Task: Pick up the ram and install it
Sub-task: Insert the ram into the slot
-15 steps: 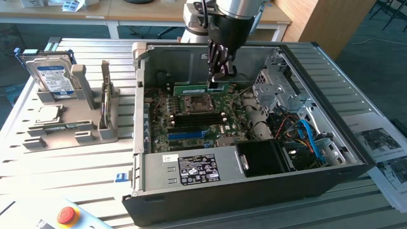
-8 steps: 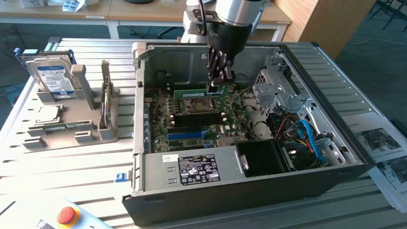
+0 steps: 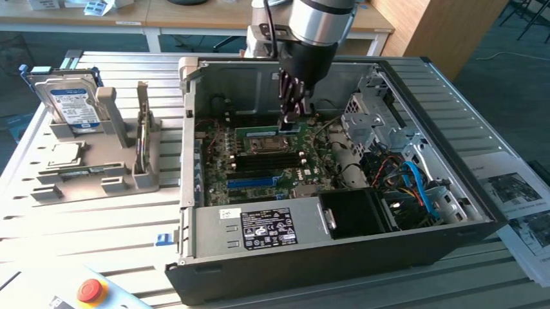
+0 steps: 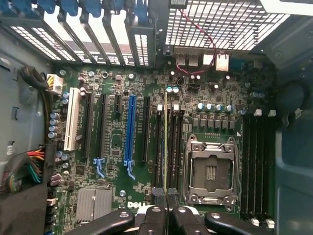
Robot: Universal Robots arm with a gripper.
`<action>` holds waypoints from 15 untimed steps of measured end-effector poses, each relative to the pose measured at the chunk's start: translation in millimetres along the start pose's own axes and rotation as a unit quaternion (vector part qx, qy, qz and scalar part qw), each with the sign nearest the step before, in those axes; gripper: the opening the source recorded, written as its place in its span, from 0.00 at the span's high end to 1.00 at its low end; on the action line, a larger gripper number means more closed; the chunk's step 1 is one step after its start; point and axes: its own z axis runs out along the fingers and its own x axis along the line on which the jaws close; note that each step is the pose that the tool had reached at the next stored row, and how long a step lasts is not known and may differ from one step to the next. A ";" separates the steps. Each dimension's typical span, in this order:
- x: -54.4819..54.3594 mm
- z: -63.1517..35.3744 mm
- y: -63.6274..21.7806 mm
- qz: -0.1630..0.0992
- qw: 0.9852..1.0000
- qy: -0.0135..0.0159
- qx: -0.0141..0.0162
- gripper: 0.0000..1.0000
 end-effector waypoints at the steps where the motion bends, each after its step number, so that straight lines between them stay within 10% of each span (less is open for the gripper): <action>1: 0.0 1.8 -0.1 0.000 1.000 0.000 0.000 0.88; 15: 0.1 20.9 -1.1 0.005 1.000 0.000 0.002 0.88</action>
